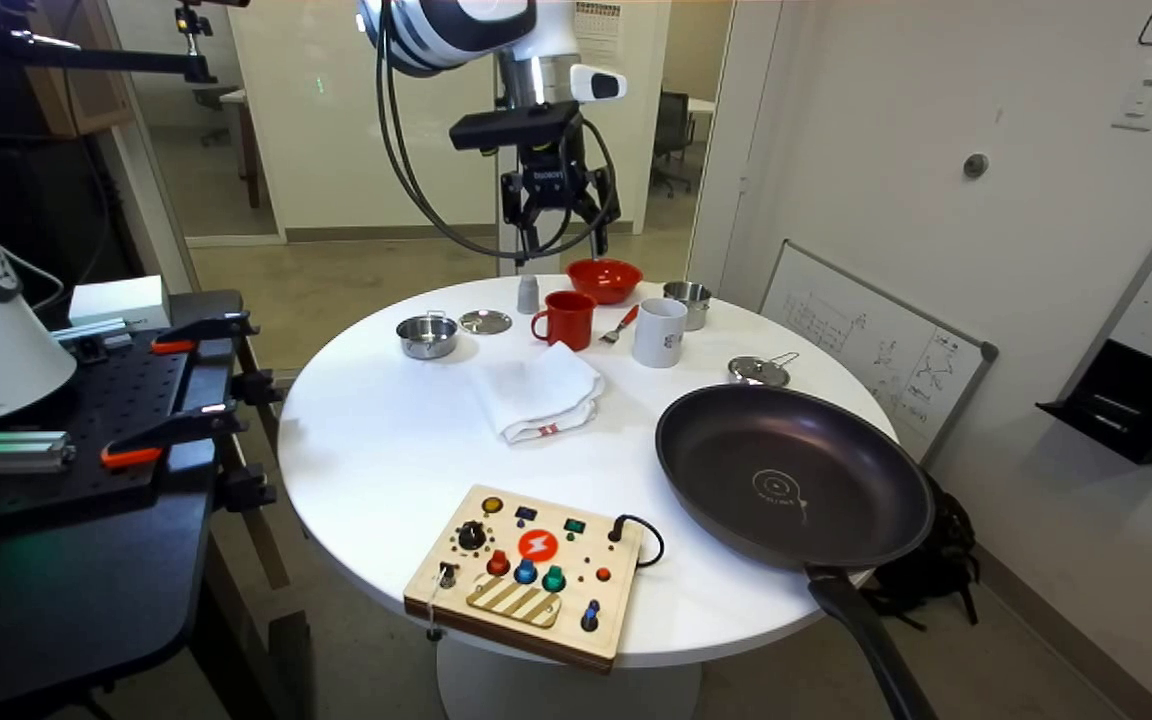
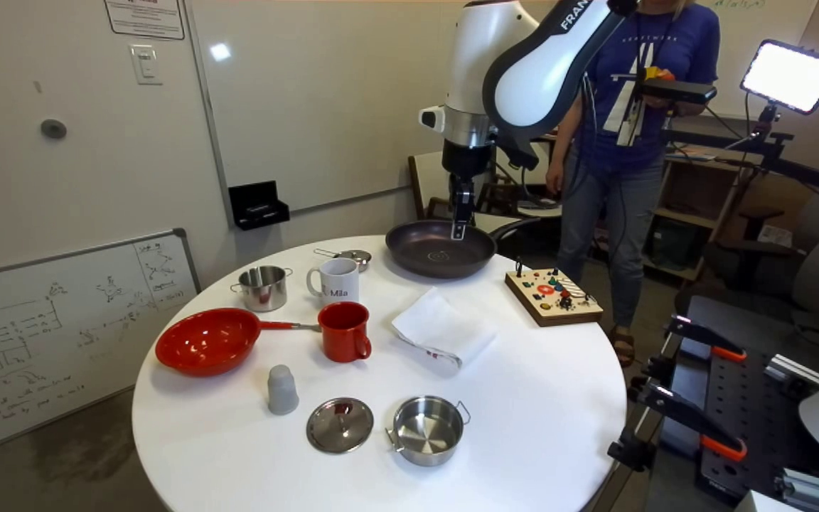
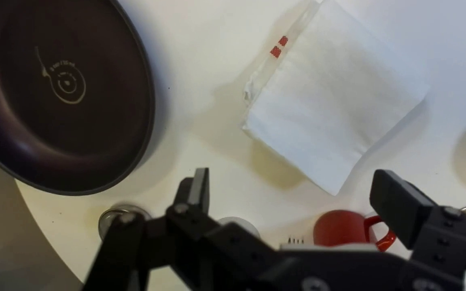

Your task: Put the towel in the pan

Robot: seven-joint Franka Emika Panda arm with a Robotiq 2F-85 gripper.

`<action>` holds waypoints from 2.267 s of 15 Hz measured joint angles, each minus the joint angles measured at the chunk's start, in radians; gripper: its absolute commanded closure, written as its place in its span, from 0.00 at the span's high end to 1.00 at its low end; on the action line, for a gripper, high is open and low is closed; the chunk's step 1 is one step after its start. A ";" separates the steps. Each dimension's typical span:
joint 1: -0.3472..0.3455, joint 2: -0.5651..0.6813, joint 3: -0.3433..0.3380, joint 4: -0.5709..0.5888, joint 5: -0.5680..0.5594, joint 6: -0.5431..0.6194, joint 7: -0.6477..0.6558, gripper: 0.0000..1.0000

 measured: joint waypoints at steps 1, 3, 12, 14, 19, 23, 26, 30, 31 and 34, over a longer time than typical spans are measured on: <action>0.000 0.016 -0.002 0.000 -0.010 0.014 0.009 1.00; -0.002 0.052 -0.003 0.000 -0.013 0.038 0.010 1.00; -0.180 0.192 0.177 0.008 0.092 0.136 -0.235 1.00; -0.224 0.219 0.211 0.018 0.124 0.134 -0.295 1.00; -0.244 0.285 0.225 0.061 0.137 0.115 -0.364 1.00; -0.214 0.338 0.213 0.105 0.123 0.087 -0.396 1.00; -0.180 0.365 0.190 0.140 0.111 0.053 -0.399 1.00; -0.120 0.397 0.129 0.185 0.072 0.015 -0.397 1.00; -0.114 0.407 0.120 0.195 0.066 0.010 -0.397 1.00; -0.113 0.431 0.111 0.220 0.057 0.006 -0.400 1.00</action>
